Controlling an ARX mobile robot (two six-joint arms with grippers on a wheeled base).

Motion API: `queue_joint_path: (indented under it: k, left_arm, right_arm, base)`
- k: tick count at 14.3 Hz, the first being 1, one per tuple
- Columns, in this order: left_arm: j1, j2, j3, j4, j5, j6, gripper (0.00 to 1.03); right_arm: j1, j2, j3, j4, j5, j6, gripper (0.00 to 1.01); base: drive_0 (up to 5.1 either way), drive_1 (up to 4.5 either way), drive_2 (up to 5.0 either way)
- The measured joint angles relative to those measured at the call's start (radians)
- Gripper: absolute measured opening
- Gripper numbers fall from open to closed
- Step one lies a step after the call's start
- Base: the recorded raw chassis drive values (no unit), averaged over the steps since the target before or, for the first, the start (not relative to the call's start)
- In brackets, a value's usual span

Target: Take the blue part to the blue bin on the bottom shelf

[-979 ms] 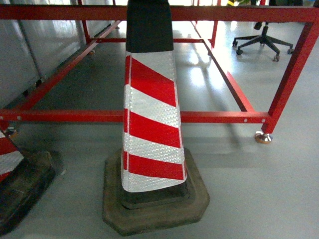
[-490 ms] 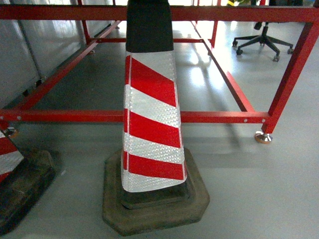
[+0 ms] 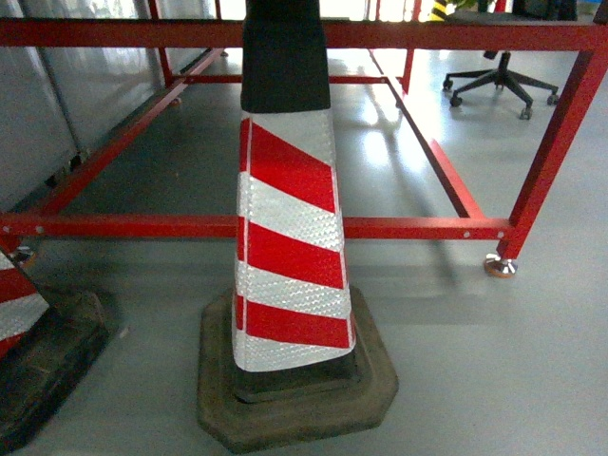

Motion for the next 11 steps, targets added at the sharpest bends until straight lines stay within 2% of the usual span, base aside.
queue_joint_path:
  k: [11]
  left_arm:
    - [0.0, 0.0, 0.0, 0.005, -0.001, 0.011, 0.98]
  right_arm:
    - [0.0, 0.0, 0.0, 0.002, 0.002, 0.0, 0.98]
  base:
    - [0.0, 0.0, 0.0]
